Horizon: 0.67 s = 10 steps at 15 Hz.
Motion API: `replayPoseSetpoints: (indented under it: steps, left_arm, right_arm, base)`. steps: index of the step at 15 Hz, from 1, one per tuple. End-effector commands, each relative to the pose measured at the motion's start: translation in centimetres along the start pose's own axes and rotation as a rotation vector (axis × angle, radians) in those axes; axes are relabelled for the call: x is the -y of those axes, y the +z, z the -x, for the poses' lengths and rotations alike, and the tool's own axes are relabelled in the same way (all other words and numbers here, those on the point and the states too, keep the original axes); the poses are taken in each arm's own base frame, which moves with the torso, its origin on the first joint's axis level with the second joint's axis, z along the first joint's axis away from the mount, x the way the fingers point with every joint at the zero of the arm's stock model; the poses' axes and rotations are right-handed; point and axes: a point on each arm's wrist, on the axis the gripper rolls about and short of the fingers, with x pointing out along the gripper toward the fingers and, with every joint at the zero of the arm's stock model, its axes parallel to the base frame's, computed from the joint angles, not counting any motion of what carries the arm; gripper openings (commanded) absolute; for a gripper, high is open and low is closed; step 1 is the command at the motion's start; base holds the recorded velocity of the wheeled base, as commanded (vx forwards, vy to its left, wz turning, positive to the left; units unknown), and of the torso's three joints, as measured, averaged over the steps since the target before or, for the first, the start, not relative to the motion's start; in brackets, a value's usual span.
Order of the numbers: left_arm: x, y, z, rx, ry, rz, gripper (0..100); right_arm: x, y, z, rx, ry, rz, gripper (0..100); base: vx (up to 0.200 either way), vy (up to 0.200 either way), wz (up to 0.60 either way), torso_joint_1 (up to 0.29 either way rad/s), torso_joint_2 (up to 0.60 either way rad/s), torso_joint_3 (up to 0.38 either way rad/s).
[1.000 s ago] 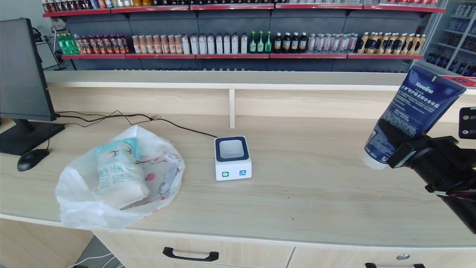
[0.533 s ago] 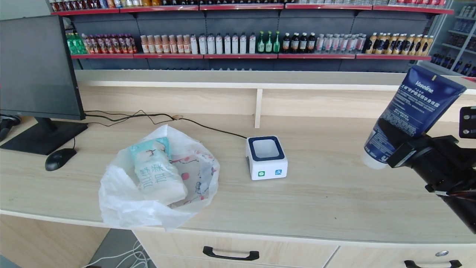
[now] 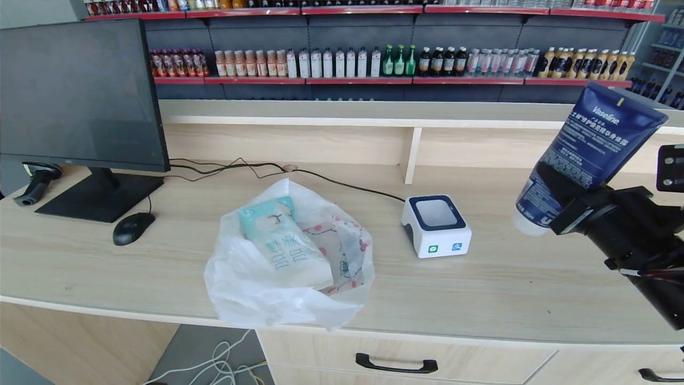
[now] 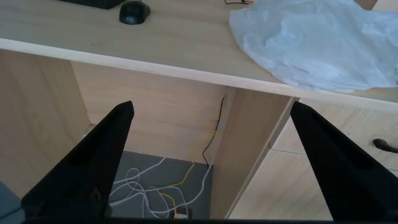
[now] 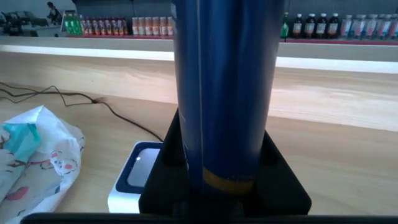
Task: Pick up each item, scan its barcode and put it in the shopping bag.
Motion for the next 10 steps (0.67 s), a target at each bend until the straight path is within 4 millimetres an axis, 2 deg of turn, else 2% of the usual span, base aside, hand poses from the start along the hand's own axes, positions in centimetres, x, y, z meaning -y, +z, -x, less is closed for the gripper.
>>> replayPoseSetpoints:
  steps: [1, 5, 6, 7, 10]
  left_arm:
    - [0.0, 0.0, 0.0, 0.001, 0.001, -0.004, 100]
    - [0.0, 0.0, 0.0, 0.001, 0.001, -0.002, 100]
    - [0.0, 0.0, 0.0, 0.001, 0.001, -0.002, 100]
    - [0.0, 0.0, 0.0, 0.001, 0.001, -0.002, 100]
    - [0.0, 0.0, 0.0, -0.001, 0.001, 0.001, 100]
  right_arm:
    - [-0.3, -0.1, 0.0, -0.002, 0.013, -0.003, 0]
    - [-1.2, 0.3, 0.1, 0.014, 0.075, 0.043, 0]
    - [-2.7, 0.0, -1.4, 0.034, 0.167, 0.087, 0]
    - [-3.1, -0.7, -2.5, 0.03, 0.174, 0.115, 0]
    - [-3.0, -1.4, -4.2, 0.036, 0.141, 0.193, 0]
  base:
    - [0.0, 0.0, 0.0, 0.0, 0.0, 0.0]
    - [0.0, 0.0, 0.0, 0.0, 0.0, 0.0]
    - [0.0, 0.0, 0.0, 0.0, 0.0, 0.0]
    - [0.0, 0.0, 0.0, 0.0, 0.0, 0.0]
    - [0.0, 0.0, 0.0, 0.0, 0.0, 0.0]
